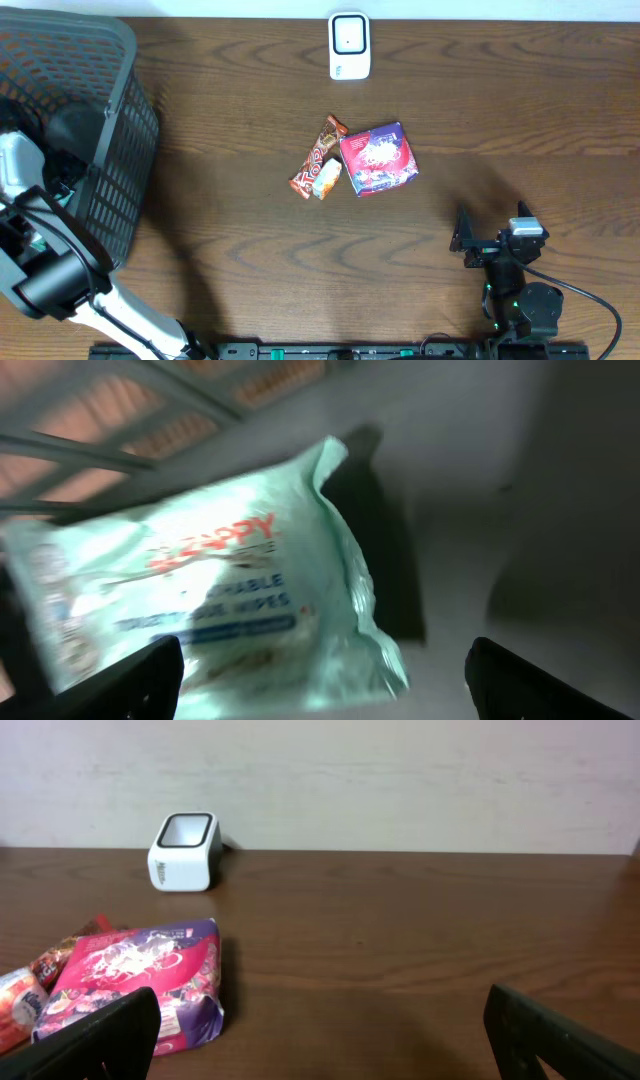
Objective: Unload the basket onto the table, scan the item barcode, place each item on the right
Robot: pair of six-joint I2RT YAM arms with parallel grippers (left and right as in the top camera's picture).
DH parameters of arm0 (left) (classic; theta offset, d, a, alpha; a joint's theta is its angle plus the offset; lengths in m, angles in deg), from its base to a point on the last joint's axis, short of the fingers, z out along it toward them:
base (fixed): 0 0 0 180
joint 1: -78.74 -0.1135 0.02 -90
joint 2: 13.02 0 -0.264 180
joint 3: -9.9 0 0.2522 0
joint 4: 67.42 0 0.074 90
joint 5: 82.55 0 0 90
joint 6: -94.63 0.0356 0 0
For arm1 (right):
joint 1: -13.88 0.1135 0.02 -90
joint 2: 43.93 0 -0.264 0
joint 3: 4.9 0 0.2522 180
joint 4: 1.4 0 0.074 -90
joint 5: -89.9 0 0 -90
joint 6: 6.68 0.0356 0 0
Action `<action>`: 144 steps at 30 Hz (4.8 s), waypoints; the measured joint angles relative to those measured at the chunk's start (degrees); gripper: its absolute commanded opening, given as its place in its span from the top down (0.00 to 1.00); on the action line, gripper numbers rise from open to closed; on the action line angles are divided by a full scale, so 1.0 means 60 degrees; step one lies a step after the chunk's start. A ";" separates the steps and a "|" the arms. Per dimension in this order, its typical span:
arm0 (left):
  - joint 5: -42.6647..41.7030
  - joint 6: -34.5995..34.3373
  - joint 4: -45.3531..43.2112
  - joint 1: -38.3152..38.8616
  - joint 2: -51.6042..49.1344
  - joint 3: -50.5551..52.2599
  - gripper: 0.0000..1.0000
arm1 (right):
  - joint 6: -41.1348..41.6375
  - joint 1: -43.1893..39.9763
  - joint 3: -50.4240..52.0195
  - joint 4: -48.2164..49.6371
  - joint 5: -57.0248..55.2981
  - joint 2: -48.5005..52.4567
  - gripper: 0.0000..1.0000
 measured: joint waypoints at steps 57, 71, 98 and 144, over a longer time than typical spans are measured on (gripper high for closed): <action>0.1137 -0.0790 -0.0339 -0.0007 -0.0404 0.0047 0.92 | 0.0000 0.0000 0.0000 0.0000 0.0000 0.0000 0.01; -0.1381 -0.0798 -0.0215 0.0004 0.1585 0.0164 0.93 | 0.0000 0.0004 0.0000 -0.0004 0.0000 0.0000 0.01; -0.3683 -0.1348 -0.0790 0.0772 0.4044 0.0138 0.10 | 0.0000 0.0000 0.0000 -0.0004 0.0000 0.0000 0.01; -0.5963 -0.1082 -0.2182 -0.0503 0.1545 0.0171 0.93 | 0.0000 0.0000 0.0000 0.0000 0.0004 0.0000 0.01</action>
